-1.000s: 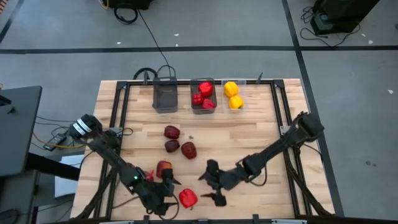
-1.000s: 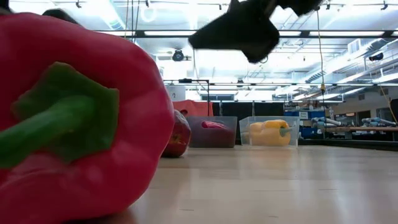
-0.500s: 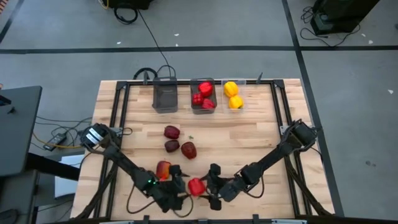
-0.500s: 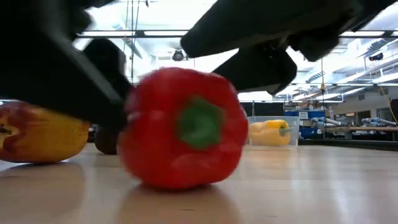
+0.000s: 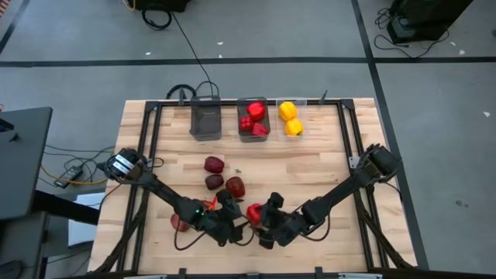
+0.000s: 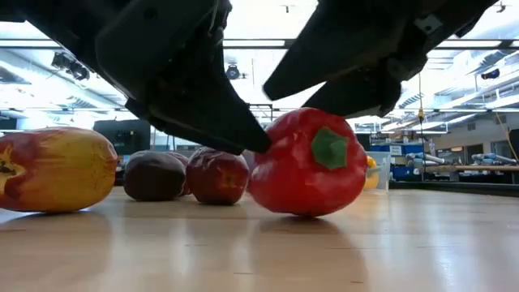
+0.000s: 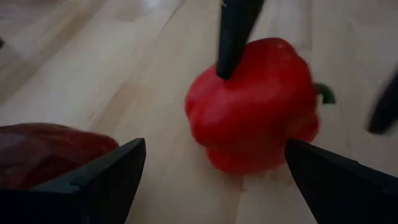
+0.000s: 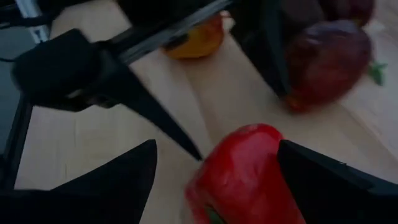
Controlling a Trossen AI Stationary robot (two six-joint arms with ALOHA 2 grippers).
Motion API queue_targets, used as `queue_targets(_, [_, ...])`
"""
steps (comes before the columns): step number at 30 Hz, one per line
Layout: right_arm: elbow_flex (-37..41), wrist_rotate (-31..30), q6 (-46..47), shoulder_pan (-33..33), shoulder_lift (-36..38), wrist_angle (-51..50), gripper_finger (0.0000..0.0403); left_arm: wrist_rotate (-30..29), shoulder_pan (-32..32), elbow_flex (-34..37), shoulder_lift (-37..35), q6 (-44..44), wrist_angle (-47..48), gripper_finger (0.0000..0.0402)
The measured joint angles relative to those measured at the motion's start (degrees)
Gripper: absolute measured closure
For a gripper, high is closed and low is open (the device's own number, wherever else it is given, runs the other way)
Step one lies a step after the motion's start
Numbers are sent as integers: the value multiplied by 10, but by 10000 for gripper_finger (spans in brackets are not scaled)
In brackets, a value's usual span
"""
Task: Sort produce into baskets
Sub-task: Put the red bell pepper into the right black bin
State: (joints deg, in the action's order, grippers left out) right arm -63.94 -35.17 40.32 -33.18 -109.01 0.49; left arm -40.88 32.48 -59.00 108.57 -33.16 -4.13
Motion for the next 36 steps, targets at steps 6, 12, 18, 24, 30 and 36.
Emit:
queue_targets(6, [0,-7,55,12,54,-95,60,1,-1,0,0,28,-16,10])
queue_targets(12, [1,83,69,38,92,-183,60,1,-1,-6,0,41,-6,10])
queue_targets(18, [1,170,-7,54,97,-195,60,4,6,-17,0,48,-1,10])
queue_targets(24, [1,158,-91,52,86,-158,60,6,3,-17,-1,47,-2,10])
queue_targets(30, [1,165,-146,53,69,-135,60,6,-2,-17,0,47,-2,10])
queue_targets(36, [1,182,-174,59,69,-126,57,14,-2,-17,0,47,-2,10])
